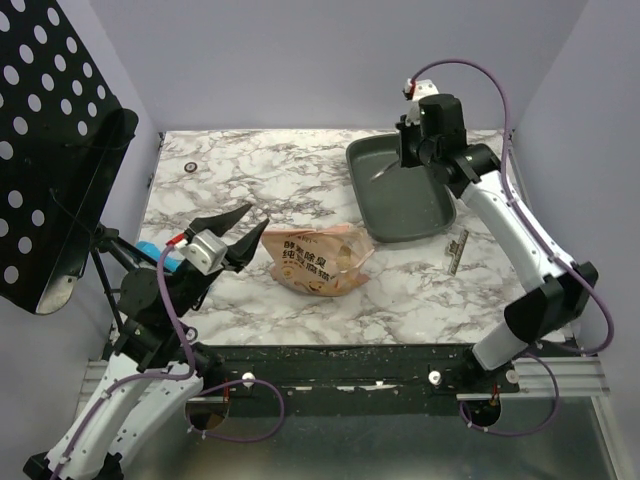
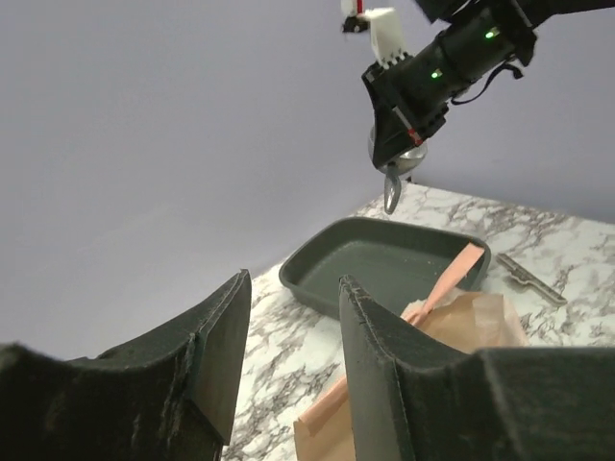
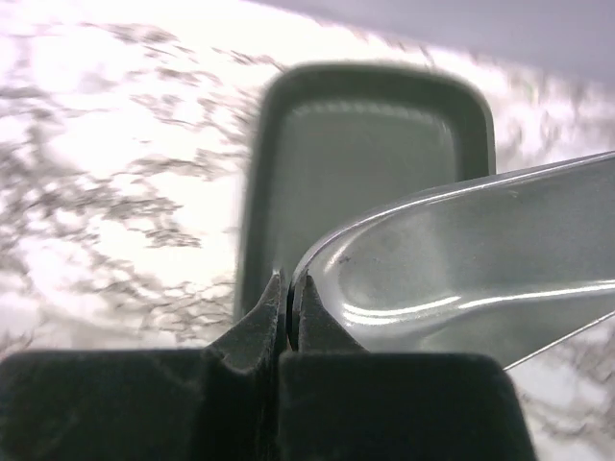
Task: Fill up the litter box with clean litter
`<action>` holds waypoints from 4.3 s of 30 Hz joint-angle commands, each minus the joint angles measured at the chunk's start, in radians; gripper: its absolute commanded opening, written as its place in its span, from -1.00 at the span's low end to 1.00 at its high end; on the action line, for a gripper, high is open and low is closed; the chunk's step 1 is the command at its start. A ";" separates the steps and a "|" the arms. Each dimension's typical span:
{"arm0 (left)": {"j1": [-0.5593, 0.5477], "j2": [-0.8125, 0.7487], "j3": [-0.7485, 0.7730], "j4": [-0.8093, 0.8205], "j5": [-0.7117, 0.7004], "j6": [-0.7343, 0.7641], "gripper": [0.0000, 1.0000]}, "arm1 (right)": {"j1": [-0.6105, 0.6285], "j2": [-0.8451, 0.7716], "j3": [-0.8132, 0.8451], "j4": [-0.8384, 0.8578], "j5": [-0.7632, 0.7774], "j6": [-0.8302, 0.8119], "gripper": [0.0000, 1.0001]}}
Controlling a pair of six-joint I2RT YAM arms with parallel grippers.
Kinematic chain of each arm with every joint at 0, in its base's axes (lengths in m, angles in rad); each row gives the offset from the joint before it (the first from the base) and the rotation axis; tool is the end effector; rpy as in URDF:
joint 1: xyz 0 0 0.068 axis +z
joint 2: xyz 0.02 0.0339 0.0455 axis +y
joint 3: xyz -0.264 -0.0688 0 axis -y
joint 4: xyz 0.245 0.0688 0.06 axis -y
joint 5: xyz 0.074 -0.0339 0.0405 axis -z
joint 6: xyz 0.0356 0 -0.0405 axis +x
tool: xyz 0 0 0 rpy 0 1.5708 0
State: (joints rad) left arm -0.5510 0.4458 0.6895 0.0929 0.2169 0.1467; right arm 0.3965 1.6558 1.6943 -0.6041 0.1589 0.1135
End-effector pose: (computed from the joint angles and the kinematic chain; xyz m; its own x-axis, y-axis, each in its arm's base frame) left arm 0.0878 -0.0629 0.3806 0.3784 -0.0650 -0.9234 0.6359 0.7432 0.2083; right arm 0.3500 0.1404 0.3874 -0.5204 -0.0966 -0.8484 -0.2005 0.9796 0.0114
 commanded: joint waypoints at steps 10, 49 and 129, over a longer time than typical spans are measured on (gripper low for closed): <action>0.008 0.301 0.522 -0.551 0.111 -0.329 -0.13 | 0.599 -0.307 -0.073 -0.232 0.162 -0.612 -0.99; 0.006 0.533 0.883 -0.975 0.447 -0.555 -0.21 | 1.160 -0.447 -0.097 -0.421 0.041 -1.127 -0.99; 0.028 0.255 0.024 0.329 -0.045 -0.743 -1.00 | -0.170 -0.479 -0.662 0.959 -1.185 0.495 0.60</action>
State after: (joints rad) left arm -0.5423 0.6907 0.7364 0.2527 0.0998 -0.5484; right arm 0.2352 1.2106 1.1069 0.0647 -0.8127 0.4709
